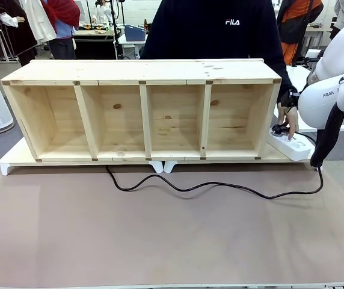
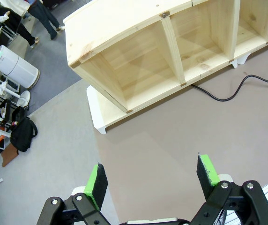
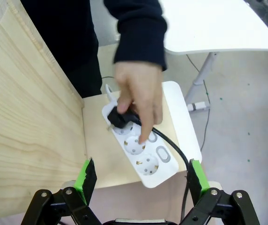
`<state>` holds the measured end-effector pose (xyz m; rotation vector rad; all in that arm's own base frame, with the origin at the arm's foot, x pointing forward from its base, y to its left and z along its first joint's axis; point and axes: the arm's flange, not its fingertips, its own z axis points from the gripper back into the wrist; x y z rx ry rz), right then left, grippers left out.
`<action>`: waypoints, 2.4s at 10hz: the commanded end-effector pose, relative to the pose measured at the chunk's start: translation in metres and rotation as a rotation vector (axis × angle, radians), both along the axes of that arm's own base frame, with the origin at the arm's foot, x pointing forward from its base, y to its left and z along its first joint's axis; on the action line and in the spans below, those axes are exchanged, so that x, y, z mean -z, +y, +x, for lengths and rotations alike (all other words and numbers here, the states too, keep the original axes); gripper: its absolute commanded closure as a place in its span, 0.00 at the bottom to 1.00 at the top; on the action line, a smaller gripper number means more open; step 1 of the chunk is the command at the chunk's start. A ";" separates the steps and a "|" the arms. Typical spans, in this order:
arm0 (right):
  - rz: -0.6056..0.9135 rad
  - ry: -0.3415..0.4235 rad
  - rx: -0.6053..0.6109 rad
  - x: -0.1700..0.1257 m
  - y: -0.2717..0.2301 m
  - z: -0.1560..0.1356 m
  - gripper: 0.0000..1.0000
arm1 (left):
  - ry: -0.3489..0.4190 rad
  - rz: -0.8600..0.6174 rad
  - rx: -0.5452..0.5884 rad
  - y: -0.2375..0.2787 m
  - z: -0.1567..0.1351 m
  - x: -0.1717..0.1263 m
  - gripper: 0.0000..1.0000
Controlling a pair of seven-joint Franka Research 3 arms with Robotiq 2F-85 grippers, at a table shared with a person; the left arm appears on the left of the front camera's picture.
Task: Perform cable management.
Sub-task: Release the Power Cable when the human grasps it.
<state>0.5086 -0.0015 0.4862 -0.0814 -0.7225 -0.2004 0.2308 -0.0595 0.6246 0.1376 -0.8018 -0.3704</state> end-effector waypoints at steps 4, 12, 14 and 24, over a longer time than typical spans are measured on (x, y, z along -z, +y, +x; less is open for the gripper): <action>0.000 0.007 0.003 0.000 0.000 0.000 0.00 | -0.002 0.003 -0.004 0.000 0.000 0.000 0.00; 0.000 0.007 0.003 0.000 0.000 0.000 0.00 | -0.002 0.003 -0.004 0.000 0.000 0.000 0.00; 0.000 0.007 0.003 0.000 0.000 0.000 0.00 | -0.002 0.003 -0.004 0.000 0.000 0.000 0.00; 0.000 0.007 0.003 0.000 0.000 0.000 0.00 | -0.002 0.003 -0.004 0.000 0.000 0.000 0.00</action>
